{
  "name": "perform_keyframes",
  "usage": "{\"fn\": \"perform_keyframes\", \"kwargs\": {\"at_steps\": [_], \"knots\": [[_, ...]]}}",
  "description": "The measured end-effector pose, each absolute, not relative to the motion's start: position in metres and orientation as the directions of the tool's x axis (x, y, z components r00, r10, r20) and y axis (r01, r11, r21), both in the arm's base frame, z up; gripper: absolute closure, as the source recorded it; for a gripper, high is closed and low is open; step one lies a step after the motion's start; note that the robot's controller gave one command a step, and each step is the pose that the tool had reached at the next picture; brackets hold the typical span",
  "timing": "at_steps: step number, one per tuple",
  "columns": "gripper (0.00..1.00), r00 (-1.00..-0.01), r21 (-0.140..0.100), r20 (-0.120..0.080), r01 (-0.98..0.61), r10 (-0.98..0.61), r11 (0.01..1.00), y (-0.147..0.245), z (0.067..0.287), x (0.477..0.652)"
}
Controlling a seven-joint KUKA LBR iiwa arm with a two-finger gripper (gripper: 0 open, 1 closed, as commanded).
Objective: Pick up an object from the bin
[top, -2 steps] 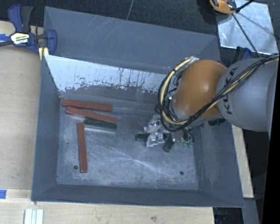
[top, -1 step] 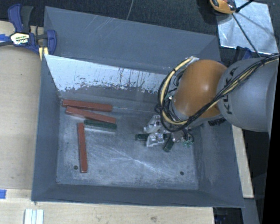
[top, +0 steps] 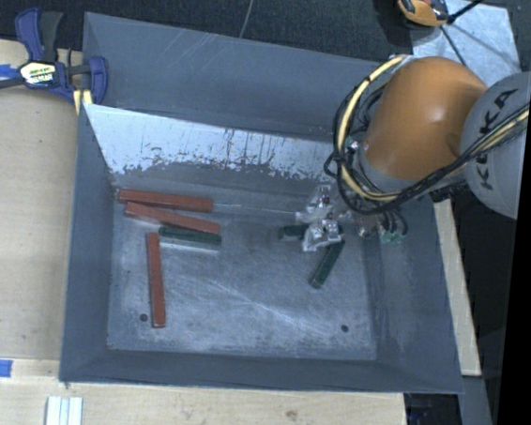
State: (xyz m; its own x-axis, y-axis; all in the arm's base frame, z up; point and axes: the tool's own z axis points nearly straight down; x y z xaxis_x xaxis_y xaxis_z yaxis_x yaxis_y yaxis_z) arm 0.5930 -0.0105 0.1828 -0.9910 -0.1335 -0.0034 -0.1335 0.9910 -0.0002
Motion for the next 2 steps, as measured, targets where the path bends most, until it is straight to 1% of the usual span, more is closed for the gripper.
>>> {"fn": "perform_keyframes", "kwargs": {"at_steps": [1, 2], "knots": [[1.0, -0.991, 0.0, -0.003, -0.133, -0.133, 0.991, -0.011, 0.183, 0.593], [1.0, -0.987, 0.001, 0.002, -0.158, -0.158, 0.987, -0.019, 0.226, 0.584]]}}
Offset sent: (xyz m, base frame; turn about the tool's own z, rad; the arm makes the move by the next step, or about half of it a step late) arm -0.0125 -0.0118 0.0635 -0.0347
